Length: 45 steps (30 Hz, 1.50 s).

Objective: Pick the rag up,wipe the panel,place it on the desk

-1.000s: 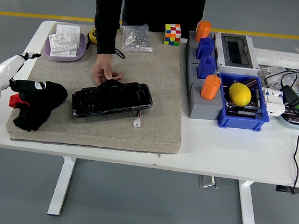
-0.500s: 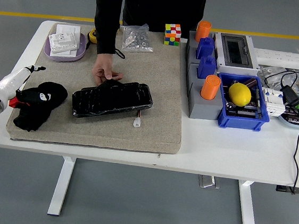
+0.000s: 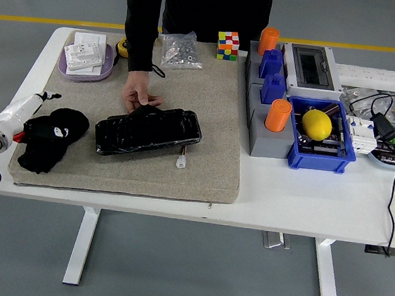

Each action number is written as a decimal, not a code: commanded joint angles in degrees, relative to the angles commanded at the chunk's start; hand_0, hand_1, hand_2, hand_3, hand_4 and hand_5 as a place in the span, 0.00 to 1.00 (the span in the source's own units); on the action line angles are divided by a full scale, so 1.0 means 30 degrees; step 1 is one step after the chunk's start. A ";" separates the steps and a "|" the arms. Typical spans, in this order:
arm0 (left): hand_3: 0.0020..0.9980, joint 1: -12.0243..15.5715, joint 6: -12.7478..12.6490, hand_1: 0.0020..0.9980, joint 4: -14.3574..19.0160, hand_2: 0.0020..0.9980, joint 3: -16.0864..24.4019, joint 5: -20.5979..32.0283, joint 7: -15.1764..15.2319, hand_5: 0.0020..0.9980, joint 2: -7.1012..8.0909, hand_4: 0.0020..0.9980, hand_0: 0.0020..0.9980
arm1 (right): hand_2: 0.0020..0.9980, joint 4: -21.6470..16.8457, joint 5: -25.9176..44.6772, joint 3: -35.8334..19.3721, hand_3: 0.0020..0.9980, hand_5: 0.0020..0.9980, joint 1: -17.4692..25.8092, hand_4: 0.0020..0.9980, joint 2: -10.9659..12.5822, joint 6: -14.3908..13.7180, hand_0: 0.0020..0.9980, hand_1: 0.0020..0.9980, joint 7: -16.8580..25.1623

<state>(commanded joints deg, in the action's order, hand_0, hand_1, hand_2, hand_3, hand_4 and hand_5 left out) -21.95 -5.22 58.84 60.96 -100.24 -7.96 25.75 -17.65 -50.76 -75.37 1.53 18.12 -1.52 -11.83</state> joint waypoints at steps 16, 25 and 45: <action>0.79 -0.0368 -0.0593 0.67 -0.0783 0.87 -0.0895 -0.0315 -0.0182 0.19 -0.0331 0.78 0.48 | 0.64 -0.0038 -0.0207 -0.0706 0.62 0.70 -0.0038 1.00 -0.0021 -0.0132 0.69 0.45 0.0045; 0.70 -0.0366 -0.1098 0.45 -0.0863 0.82 -0.1052 -0.0590 -0.0473 0.13 -0.0341 0.64 0.42 | 0.64 -0.0041 -0.0393 -0.1097 0.62 0.70 -0.0030 1.00 -0.0017 -0.0173 0.69 0.45 0.0054; 0.40 -0.0199 -0.3133 0.18 -0.0624 0.53 -0.1254 0.0041 0.0252 0.00 -0.0278 0.21 0.27 | 0.64 0.0043 -0.0491 -0.1326 0.62 0.70 -0.0090 1.00 -0.0002 -0.0190 0.69 0.45 0.0061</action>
<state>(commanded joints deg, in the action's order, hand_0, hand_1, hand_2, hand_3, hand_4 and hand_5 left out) -22.55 -14.61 56.96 57.20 -100.11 -7.21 24.92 -17.52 -52.23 -79.35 1.26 18.11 -2.10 -11.65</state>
